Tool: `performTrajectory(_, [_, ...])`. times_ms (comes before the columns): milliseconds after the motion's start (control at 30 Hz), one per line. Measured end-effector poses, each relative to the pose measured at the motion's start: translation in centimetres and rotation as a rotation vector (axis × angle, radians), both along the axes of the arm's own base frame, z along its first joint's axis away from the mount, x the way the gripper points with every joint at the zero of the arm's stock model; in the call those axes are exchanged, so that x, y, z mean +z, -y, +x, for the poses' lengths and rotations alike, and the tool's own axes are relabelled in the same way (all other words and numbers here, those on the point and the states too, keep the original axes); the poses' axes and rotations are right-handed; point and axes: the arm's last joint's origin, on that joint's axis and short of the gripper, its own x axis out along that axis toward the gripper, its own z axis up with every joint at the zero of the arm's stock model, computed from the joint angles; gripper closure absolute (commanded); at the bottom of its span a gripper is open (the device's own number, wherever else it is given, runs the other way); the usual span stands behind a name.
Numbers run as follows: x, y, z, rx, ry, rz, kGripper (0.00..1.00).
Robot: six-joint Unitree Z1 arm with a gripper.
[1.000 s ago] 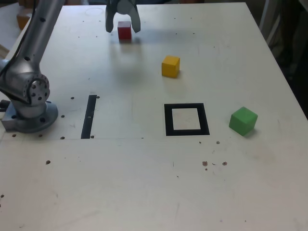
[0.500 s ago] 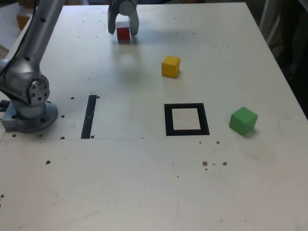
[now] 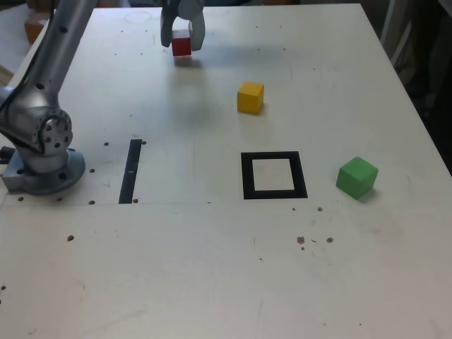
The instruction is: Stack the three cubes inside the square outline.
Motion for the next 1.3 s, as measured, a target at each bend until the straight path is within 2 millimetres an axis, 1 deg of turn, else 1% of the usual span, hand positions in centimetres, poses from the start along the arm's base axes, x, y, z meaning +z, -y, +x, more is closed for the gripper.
performTrajectory(67, [1.3,0.8,0.5,-0.023,0.004,0.022,0.66])
performTrajectory(133, [3.0,2.1,0.9,-0.052,0.013,0.049,0.67])
performTrajectory(267, [5.9,6.0,2.0,-0.109,0.035,0.073,0.67])
performTrajectory(367, [7.6,8.2,2.2,-0.126,0.068,0.083,0.67])
performTrajectory(433, [8.4,10.4,2.2,-0.132,0.081,0.073,0.67])
performTrajectory(567, [9.6,16.0,2.8,-0.168,0.082,0.069,0.67])
performTrajectory(700, [10.4,20.8,1.9,-0.159,0.072,0.091,0.67])
performTrajectory(833, [11.8,25.3,1.3,-0.174,0.120,0.111,0.67])
performTrajectory(933, [11.7,28.0,1.9,-0.195,0.135,0.097,0.67])
performTrajectory(1067, [11.4,31.1,2.7,-0.208,0.141,0.086,0.67])
performTrajectory(1233, [10.1,35.7,4.5,-0.189,0.144,0.060,0.67])
performTrajectory(1300, [9.9,37.2,5.0,-0.176,0.150,0.060,0.67])
